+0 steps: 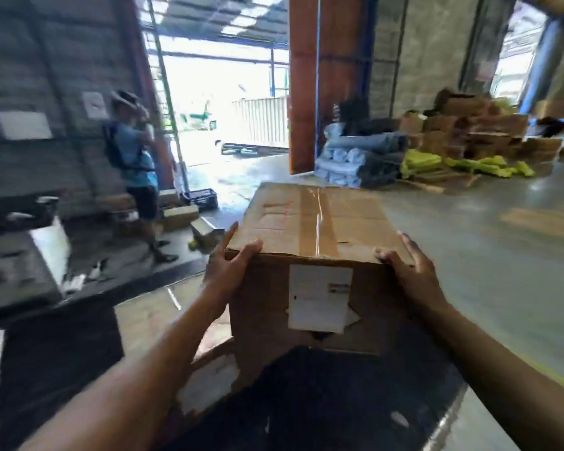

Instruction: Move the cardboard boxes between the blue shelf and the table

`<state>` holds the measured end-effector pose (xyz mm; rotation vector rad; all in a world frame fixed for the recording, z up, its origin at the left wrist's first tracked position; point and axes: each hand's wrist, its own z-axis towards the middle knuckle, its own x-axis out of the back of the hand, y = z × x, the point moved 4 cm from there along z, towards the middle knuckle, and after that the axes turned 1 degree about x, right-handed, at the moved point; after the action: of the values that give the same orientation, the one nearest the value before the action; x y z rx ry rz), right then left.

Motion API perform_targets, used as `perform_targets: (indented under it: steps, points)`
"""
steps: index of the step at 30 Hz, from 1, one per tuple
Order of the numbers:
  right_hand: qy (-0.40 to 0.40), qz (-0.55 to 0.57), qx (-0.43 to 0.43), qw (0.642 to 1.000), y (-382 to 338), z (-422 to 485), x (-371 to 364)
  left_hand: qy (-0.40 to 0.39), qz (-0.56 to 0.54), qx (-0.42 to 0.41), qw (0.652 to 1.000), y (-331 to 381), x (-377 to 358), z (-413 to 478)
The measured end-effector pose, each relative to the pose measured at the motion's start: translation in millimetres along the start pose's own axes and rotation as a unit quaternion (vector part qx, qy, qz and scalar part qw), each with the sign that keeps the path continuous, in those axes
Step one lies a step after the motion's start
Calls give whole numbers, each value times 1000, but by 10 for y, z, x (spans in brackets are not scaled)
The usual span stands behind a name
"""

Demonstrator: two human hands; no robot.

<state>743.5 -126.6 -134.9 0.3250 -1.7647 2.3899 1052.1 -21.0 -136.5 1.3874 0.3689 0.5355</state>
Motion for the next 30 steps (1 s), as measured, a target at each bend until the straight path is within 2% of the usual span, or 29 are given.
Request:
perform_targets:
  steps: [8, 15, 21, 30]
  points:
    - [-211, 70, 24, 975, -193, 349, -1943, 201, 48, 7, 978, -341, 1446, 37]
    - [-341, 98, 3, 935, 12, 449, -2919, 314, 99, 39, 943, -816, 1907, -157]
    - [-363, 97, 9, 927, 429, 717, -3208, 333, 122, 66, 933, -1061, 1853, -145]
    - [-365, 84, 21, 927, 186, 683, -3273, 339, 126, 74, 929, -1083, 1921, -166]
